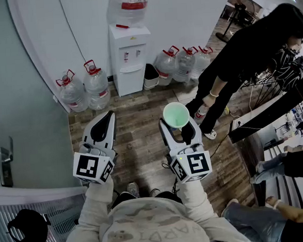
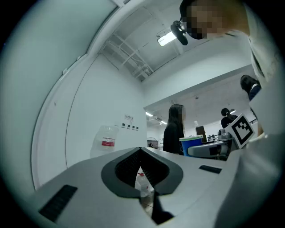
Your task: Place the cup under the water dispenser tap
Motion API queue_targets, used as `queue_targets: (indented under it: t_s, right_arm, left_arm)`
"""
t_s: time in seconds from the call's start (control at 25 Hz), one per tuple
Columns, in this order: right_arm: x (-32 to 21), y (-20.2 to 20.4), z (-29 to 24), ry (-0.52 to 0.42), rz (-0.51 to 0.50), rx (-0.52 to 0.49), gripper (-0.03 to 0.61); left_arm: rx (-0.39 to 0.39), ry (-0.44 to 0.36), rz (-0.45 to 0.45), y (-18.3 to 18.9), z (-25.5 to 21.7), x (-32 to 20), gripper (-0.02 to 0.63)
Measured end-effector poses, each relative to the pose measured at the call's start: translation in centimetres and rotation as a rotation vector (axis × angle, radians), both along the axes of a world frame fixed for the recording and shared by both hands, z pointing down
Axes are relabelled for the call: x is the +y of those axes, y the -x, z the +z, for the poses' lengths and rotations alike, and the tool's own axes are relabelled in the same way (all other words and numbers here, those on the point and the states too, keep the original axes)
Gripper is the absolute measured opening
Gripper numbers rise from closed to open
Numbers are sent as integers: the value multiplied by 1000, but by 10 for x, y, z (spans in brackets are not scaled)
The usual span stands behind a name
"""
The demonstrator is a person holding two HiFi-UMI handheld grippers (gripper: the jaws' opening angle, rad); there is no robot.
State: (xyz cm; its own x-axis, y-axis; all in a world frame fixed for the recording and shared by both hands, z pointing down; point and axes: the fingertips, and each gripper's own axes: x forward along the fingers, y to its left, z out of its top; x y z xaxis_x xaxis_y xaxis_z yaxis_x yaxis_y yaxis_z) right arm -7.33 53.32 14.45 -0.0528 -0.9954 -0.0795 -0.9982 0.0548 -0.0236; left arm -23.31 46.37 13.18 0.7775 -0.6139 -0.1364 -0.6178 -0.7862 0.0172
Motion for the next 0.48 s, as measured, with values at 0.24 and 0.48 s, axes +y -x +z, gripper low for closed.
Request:
queue_targets:
  t_s: [0.24,0.48]
  right_arm:
    - [-2,3,1,-11,9,0,291]
    - [-8,5,-1,-14,26,1,291]
  left_arm:
    - [1,-5,11,1,2,-3,6]
    - [2,-15,24,3,-3,-11,6]
